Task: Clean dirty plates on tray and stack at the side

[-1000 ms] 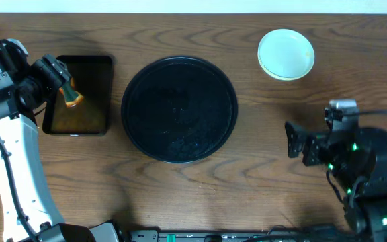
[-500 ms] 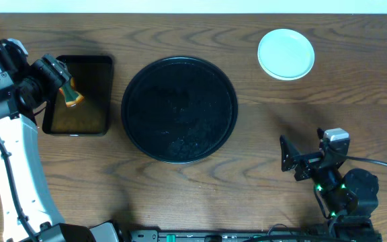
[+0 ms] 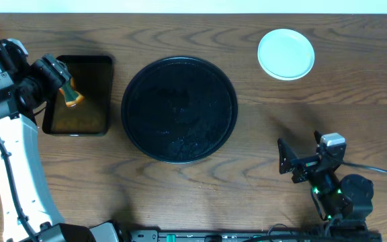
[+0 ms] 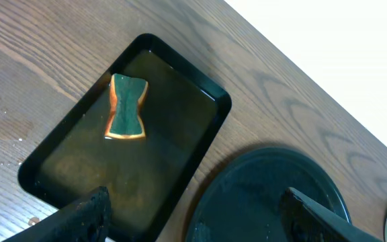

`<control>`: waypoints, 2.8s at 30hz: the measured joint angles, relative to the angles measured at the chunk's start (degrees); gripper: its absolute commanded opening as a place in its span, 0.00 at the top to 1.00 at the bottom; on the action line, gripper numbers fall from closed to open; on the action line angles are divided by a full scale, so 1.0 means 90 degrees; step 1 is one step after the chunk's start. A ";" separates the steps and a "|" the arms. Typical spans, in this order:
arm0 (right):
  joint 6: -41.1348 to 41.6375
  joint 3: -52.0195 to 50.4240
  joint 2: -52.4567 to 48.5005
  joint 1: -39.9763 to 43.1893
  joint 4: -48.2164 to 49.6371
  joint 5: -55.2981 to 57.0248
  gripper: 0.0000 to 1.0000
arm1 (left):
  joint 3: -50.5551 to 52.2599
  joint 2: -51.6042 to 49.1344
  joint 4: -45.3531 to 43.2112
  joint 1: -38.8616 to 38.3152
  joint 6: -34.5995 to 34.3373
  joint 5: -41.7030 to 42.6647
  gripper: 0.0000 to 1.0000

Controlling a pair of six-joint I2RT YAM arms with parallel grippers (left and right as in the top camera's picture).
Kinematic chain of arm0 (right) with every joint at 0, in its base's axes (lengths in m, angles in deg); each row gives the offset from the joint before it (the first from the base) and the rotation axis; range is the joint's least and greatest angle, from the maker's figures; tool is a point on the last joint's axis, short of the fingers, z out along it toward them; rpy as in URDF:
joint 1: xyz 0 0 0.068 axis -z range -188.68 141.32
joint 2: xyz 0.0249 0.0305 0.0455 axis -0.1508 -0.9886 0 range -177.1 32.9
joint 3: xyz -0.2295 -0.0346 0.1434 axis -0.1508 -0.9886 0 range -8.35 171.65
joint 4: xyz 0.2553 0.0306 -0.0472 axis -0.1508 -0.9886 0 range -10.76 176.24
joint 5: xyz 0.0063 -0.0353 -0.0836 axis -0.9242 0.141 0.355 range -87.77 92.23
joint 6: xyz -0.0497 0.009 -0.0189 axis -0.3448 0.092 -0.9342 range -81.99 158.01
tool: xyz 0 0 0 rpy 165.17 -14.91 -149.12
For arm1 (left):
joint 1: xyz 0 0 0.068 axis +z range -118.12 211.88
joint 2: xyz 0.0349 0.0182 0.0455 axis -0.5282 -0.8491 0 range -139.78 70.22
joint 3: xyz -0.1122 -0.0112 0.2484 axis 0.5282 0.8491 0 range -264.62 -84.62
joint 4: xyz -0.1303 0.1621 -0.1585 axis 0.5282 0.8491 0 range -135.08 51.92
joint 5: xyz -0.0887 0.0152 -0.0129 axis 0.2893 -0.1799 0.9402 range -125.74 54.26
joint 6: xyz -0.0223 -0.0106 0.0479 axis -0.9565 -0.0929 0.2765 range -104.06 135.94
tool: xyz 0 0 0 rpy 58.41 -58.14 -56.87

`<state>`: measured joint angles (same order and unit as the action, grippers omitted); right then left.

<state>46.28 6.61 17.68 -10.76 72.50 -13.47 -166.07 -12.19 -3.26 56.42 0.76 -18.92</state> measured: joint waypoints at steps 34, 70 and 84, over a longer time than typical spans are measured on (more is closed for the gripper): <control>0.0000 -0.1617 0.1598 0.0000 0.1171 0.0607 0.01 | 0.0000 0.0000 0.0000 0.0000 0.0000 0.0000 0.20; -0.0908 -0.1617 0.1598 0.0000 0.1134 0.0986 0.01 | 0.0000 0.0000 0.0000 0.0000 0.0000 0.0000 0.20; -0.0952 -0.1617 0.1598 0.0000 0.1134 0.0986 0.01 | 0.0000 -0.0002 -0.0002 0.0000 0.0000 0.0000 0.20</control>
<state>37.72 -7.94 32.06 -10.76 82.71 -4.60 -166.07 -12.21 -3.28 56.42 0.76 -18.92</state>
